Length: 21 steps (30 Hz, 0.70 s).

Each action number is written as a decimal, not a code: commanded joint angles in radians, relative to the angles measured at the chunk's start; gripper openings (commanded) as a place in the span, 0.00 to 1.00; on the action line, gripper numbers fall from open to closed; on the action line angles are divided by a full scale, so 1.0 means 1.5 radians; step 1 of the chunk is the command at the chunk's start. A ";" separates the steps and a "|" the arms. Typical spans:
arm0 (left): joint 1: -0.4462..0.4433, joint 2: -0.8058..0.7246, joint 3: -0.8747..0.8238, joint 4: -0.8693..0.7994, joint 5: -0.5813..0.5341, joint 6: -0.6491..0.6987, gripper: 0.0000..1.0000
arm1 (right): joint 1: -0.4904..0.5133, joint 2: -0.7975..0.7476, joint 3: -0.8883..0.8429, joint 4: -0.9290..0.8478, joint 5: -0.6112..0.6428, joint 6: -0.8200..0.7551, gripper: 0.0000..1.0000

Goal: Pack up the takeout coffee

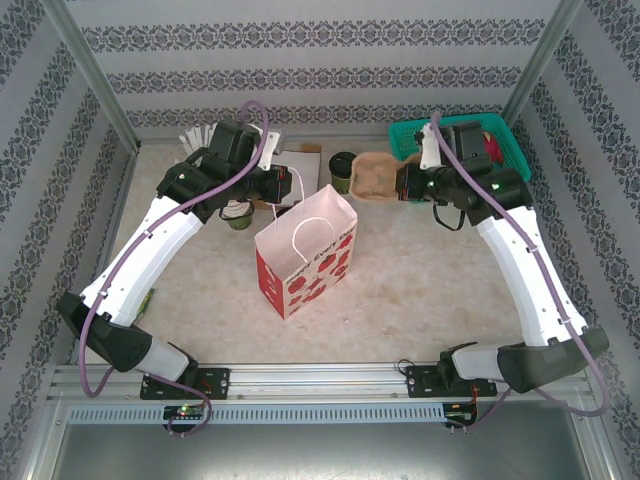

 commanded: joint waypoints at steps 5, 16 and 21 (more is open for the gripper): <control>0.036 0.008 -0.004 0.030 0.078 0.016 0.00 | 0.059 0.060 0.092 0.120 -0.291 0.043 0.00; 0.056 0.007 -0.024 0.052 0.107 0.010 0.00 | 0.098 0.131 0.101 0.160 -0.454 0.109 0.00; 0.061 0.010 -0.026 0.055 0.104 0.010 0.00 | 0.110 0.127 0.066 0.130 -0.452 0.091 0.00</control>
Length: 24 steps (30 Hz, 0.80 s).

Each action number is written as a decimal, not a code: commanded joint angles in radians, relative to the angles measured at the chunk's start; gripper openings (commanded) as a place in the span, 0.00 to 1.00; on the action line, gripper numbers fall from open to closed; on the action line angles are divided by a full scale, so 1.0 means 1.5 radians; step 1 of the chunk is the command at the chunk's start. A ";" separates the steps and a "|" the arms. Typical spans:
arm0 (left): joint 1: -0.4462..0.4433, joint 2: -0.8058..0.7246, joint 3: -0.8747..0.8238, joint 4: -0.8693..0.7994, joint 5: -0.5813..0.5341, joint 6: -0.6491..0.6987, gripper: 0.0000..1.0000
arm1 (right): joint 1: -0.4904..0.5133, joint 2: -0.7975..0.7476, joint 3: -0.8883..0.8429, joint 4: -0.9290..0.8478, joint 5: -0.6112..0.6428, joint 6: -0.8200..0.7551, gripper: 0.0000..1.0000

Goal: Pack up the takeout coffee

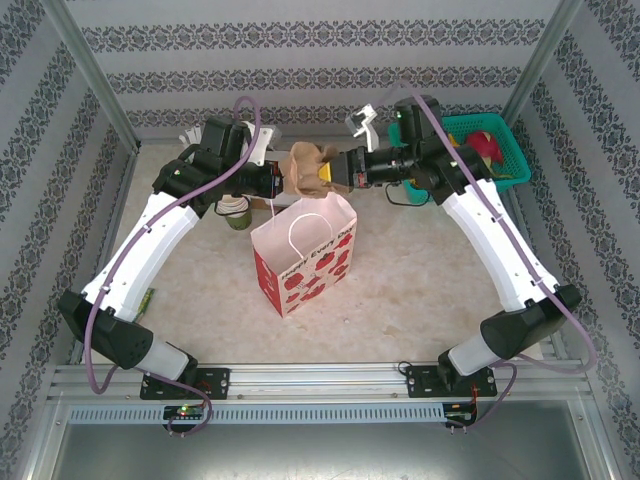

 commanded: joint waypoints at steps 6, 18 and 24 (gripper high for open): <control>0.011 0.001 -0.010 0.031 0.018 0.012 0.00 | 0.013 0.001 -0.089 -0.012 -0.030 0.001 0.00; 0.015 0.024 0.005 0.043 0.065 0.034 0.00 | 0.041 0.029 -0.105 -0.090 0.103 -0.017 0.00; 0.022 0.039 0.020 0.040 0.034 0.057 0.00 | 0.058 0.025 -0.103 -0.105 0.129 -0.016 0.00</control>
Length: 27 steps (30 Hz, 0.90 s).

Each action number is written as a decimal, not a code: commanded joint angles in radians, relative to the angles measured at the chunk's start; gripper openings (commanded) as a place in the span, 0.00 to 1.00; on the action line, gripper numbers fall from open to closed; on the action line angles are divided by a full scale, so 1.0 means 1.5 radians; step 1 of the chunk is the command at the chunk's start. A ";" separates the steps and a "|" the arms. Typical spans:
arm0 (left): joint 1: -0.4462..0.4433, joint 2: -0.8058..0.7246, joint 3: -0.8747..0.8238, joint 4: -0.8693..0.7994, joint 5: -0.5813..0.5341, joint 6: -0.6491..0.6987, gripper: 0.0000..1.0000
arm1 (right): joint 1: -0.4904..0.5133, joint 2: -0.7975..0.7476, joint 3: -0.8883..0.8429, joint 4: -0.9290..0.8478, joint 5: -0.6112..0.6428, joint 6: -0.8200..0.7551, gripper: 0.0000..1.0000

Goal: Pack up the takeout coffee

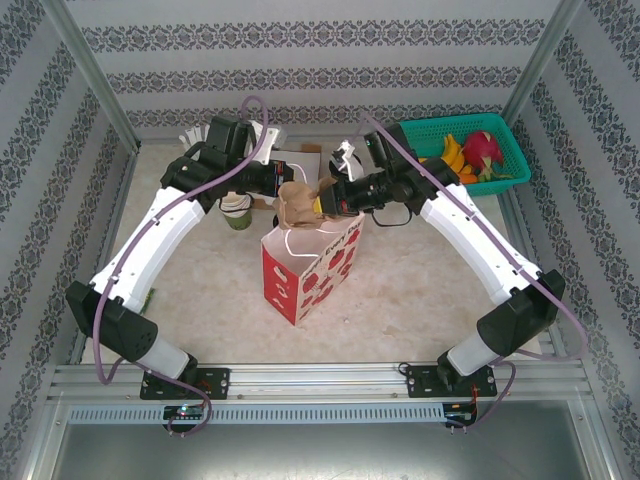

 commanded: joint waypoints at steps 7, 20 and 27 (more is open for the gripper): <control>0.019 0.017 0.028 0.030 -0.018 0.045 0.00 | 0.026 -0.037 -0.031 -0.059 -0.041 -0.022 0.00; 0.023 0.008 0.032 0.021 -0.001 0.100 0.59 | 0.021 -0.102 -0.052 -0.001 0.117 0.023 0.00; 0.025 -0.116 -0.040 -0.008 -0.035 0.110 0.86 | 0.018 -0.088 -0.046 0.010 0.111 0.032 0.00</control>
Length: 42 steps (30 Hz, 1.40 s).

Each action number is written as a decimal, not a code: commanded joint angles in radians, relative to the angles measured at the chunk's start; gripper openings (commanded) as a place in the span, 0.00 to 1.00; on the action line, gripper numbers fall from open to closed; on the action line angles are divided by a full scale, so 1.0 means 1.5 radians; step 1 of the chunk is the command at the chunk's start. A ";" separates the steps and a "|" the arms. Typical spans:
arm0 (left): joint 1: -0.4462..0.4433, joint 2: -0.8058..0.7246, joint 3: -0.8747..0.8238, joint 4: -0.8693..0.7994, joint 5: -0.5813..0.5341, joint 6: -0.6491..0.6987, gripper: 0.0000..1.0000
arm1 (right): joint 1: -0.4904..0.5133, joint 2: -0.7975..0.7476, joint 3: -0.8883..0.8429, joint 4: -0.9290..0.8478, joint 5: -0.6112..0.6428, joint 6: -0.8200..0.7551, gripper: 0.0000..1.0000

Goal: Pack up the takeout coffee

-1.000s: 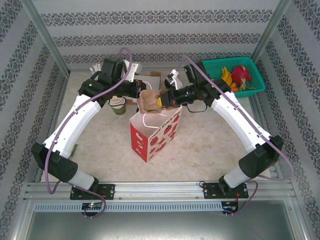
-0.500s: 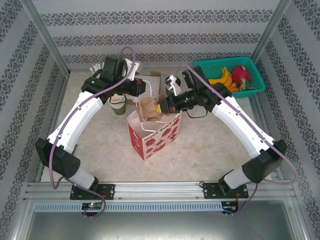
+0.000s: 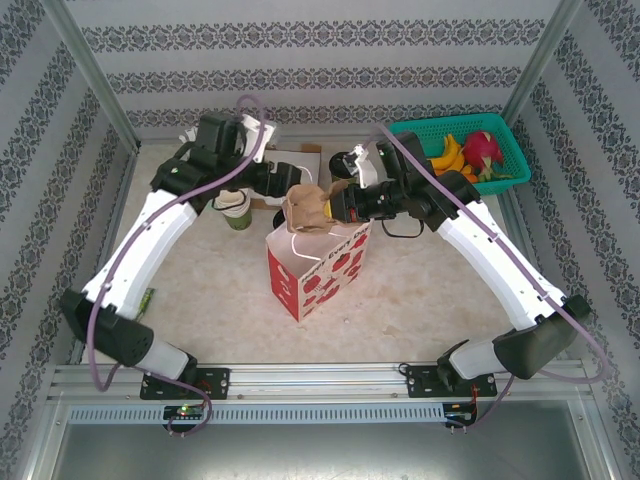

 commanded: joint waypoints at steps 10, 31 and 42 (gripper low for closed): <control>0.001 -0.298 -0.274 0.083 0.085 -0.015 0.86 | -0.004 0.001 -0.006 0.022 0.045 0.046 0.00; -0.162 -0.206 -0.255 0.117 0.002 0.034 0.64 | 0.000 -0.004 -0.019 0.059 0.059 0.103 0.00; -0.167 -0.247 -0.255 0.101 0.015 0.063 0.11 | 0.000 0.002 -0.013 0.020 0.091 0.090 0.00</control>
